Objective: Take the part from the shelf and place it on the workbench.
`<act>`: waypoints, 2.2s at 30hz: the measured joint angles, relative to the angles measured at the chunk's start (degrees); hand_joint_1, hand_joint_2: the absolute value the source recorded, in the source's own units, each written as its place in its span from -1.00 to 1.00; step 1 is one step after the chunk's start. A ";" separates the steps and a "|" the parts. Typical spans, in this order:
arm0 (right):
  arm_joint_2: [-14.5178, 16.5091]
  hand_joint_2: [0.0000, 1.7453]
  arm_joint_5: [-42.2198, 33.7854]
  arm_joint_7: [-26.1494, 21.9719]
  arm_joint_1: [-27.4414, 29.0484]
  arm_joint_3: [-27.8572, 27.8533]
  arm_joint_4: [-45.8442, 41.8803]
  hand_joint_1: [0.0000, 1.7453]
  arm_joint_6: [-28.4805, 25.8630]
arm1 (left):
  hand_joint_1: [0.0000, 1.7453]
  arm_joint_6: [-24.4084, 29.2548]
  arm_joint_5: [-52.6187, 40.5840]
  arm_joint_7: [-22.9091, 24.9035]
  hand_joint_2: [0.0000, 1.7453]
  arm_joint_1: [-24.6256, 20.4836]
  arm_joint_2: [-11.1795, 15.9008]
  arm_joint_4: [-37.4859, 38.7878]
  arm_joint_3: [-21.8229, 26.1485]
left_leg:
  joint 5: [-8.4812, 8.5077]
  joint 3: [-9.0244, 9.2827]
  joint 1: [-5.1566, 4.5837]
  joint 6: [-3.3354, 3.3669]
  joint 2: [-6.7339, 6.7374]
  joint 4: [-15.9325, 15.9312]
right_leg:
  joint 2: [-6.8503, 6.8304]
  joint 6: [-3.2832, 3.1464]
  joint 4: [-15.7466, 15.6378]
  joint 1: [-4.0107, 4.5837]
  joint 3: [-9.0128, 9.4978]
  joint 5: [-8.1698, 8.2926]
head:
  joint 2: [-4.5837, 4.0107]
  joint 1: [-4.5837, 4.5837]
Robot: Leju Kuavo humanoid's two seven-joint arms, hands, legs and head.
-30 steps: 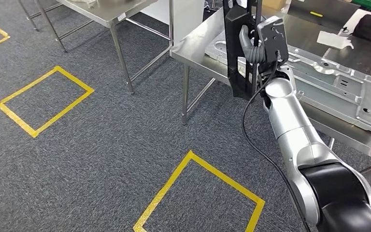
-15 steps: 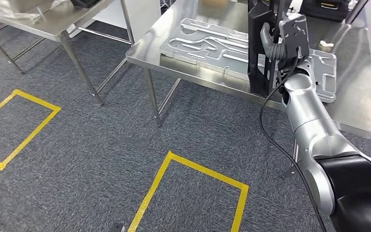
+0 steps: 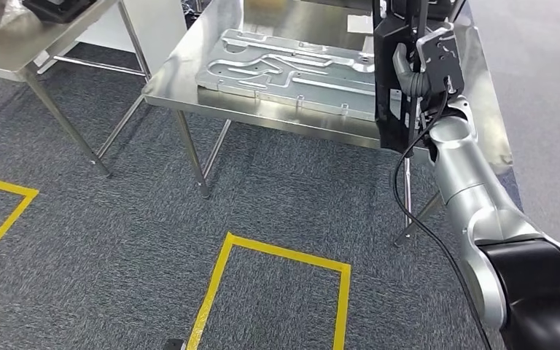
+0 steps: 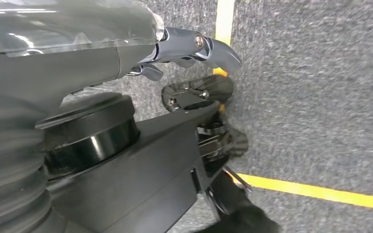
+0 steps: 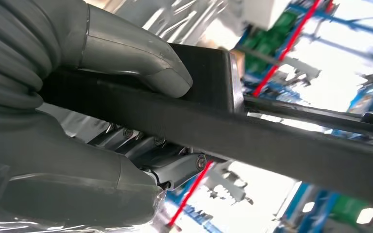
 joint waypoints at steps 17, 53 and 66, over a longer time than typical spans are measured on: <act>-0.04 1.00 2.12 2.61 2.51 0.13 -3.34 1.00 -0.19 | -1.00 -4.89 2.27 2.05 1.00 1.32 0.72 0.09 0.59 | -5.27 -8.55 -0.22 -2.46 -1.04 16.85 | 0.87 -4.16 -15.20 0.97 10.15 4.11 | -0.01 -0.01; 1.71 1.00 21.39 13.52 -1.70 4.68 -0.46 1.00 3.73 | -1.00 -5.74 5.35 3.44 1.00 1.54 0.70 0.89 4.58 | 3.60 -5.41 -0.19 -2.07 -1.55 0.43 | 0.98 -2.69 -16.59 0.98 14.40 2.33 | 0.00 -0.05; 7.17 1.00 46.26 17.16 -11.82 18.72 7.80 1.00 10.13 | -1.00 -5.93 3.64 5.36 1.00 -0.04 0.54 0.92 4.60 | 3.47 -4.55 -0.71 -0.87 -2.55 1.21 | 0.17 -2.23 -16.80 0.70 16.07 0.29 | -0.01 -0.04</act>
